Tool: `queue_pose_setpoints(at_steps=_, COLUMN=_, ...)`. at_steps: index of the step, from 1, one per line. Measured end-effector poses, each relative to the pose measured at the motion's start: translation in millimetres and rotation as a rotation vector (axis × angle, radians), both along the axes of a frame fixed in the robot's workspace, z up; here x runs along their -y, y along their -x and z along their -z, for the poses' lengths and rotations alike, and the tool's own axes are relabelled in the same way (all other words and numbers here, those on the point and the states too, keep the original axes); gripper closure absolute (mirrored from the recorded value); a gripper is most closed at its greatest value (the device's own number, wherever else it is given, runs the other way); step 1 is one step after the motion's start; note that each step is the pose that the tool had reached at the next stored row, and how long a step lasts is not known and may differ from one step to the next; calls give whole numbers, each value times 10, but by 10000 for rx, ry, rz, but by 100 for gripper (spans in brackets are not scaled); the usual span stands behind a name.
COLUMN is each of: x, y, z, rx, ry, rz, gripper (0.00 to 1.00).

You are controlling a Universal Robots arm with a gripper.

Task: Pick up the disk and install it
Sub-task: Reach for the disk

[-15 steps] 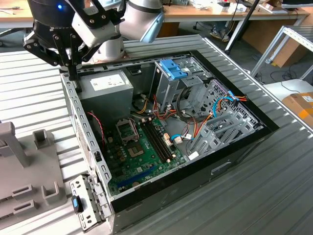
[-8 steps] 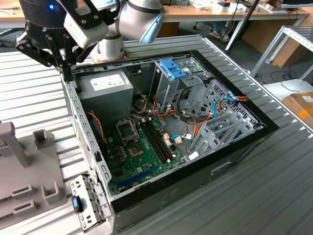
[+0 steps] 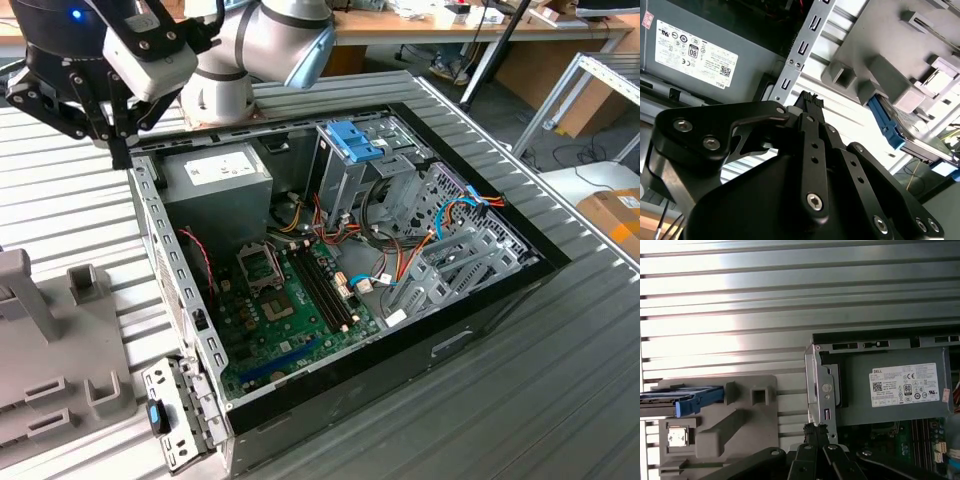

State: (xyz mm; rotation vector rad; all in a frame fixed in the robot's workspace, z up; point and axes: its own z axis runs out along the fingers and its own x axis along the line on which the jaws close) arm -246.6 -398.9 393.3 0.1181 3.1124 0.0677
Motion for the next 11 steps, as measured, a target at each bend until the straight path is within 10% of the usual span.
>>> queue_pose_setpoints(at_steps=11, x=0, y=184, z=0, rx=-1, ry=1, rz=0, gripper=89)
